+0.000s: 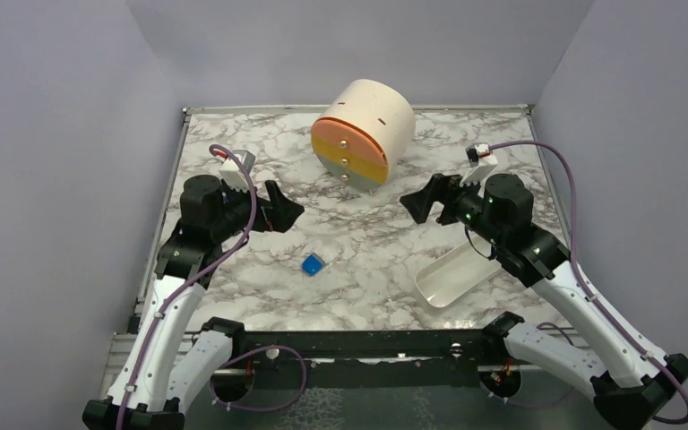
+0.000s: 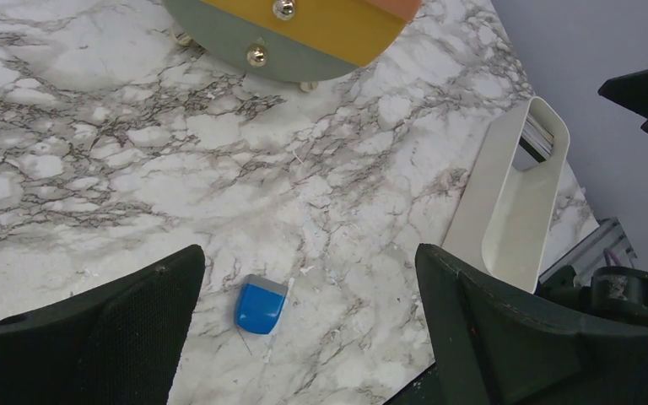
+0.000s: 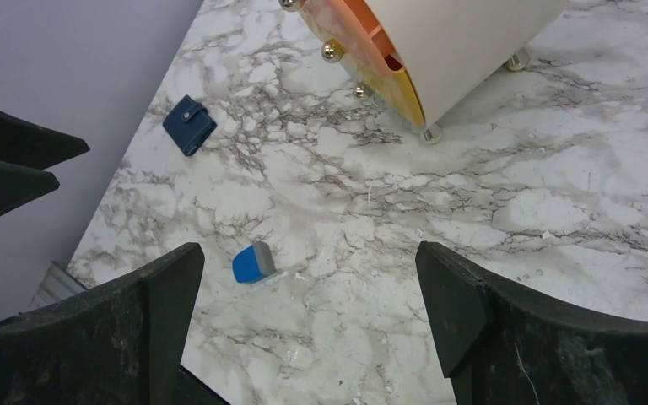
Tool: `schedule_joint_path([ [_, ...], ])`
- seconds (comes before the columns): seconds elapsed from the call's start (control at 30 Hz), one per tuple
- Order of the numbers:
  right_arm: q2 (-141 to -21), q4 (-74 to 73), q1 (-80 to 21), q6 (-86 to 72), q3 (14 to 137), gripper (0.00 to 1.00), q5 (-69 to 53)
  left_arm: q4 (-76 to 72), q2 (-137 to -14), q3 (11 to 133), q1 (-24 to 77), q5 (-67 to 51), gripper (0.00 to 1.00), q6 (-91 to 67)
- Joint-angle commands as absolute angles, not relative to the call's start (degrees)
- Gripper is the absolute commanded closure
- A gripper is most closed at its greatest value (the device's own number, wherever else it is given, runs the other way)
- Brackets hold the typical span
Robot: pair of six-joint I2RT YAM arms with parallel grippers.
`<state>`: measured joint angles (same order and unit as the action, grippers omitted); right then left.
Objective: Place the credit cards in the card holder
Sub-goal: Move the card holder to the center of the board.
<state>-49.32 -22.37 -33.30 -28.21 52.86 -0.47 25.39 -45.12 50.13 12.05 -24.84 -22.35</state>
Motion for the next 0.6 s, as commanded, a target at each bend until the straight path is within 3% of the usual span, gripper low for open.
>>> schedule_joint_path([
  [0.0,-48.8,-21.4,-33.6,-28.5,52.3,0.00,1.5,25.5,-44.2,49.9,11.8,-23.0,0.01,-21.9],
  [0.33,-49.4,-20.4,-33.5,-28.2,51.0,0.00,1.1,24.3,-46.1,47.5,11.8,-18.4,0.01,-21.7],
  [0.47,-49.3,-20.3,-33.5,-28.2,51.0,0.00,0.1,24.0,-49.7,46.0,11.8,-1.7,0.02,-31.4],
  [0.57,-48.5,-19.2,-33.6,-26.7,50.6,0.00,-2.1,25.9,-53.2,45.6,11.8,9.7,0.13,-40.2],
])
